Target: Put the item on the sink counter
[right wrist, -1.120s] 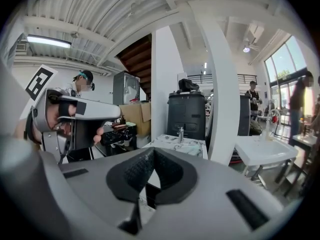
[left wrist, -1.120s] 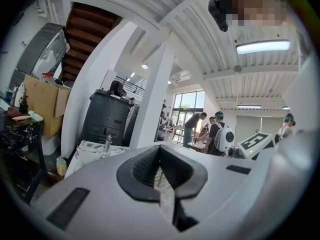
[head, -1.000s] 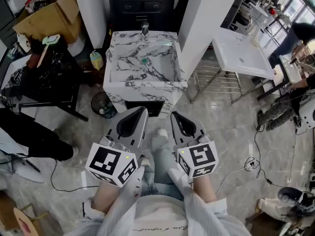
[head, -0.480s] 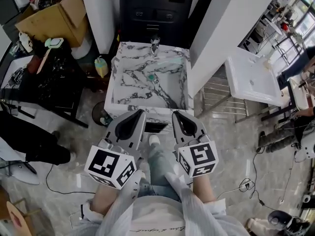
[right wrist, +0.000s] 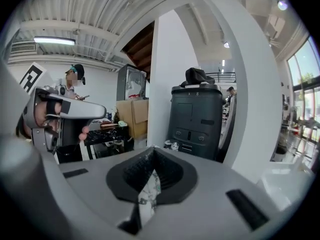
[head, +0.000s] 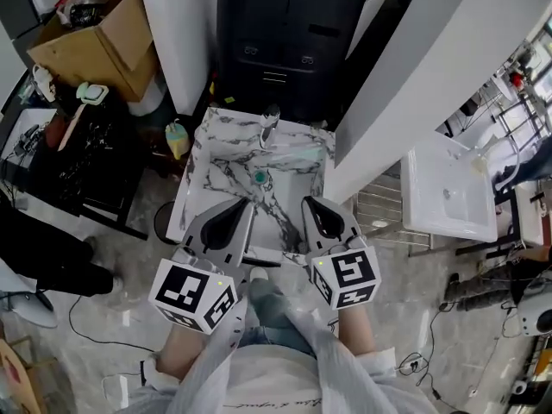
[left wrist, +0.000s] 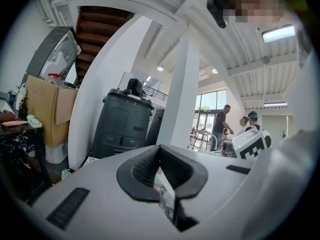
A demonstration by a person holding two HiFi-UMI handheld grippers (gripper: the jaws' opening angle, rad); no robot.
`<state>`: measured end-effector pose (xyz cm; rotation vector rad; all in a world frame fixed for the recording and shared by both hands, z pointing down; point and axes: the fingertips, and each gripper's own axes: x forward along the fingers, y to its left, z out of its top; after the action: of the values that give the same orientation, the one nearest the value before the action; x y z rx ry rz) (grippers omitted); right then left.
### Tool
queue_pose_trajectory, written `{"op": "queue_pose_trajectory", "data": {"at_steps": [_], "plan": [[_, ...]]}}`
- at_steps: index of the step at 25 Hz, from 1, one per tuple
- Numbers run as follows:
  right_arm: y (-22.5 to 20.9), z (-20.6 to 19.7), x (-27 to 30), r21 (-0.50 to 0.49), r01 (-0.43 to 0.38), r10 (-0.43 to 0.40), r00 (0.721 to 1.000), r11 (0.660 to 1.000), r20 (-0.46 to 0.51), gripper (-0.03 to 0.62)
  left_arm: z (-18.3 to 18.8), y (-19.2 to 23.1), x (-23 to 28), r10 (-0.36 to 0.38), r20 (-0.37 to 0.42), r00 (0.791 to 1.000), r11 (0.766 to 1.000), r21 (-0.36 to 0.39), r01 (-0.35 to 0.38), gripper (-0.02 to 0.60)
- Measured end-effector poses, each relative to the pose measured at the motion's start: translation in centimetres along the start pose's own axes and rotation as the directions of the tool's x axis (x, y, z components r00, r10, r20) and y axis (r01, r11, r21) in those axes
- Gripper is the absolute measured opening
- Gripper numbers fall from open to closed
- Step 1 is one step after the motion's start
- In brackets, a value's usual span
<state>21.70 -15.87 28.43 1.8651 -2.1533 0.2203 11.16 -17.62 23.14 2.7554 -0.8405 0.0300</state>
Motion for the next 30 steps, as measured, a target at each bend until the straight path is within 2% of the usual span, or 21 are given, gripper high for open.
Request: {"op": "queue_pose_trajectory", "data": {"at_steps": [9, 23, 30], "plan": [[-4.9, -0.1, 6.0, -0.058, -0.052, 0.049, 0.997, 0.997, -0.058, 0.009, -0.4, 2.8, 4.5, 0.072, -0.024, 0.997, 0.997, -0.017, -0.072, 0.015], [-6.4, -1.5, 10.0, -0.045, -0.04, 0.035, 0.993, 0.998, -0.11, 0.009, -1.1, 5.0, 7.0, 0.046, -0.07, 0.997, 0.999, -0.017, -0.047, 0.015], [-7.5, -3.4, 12.6, -0.095, -0.068, 0.053, 0.986, 0.993, -0.155, 0.011, -2.8, 6.1, 8.4, 0.054, -0.096, 0.994, 0.998, -0.025, -0.056, 0.015]]}}
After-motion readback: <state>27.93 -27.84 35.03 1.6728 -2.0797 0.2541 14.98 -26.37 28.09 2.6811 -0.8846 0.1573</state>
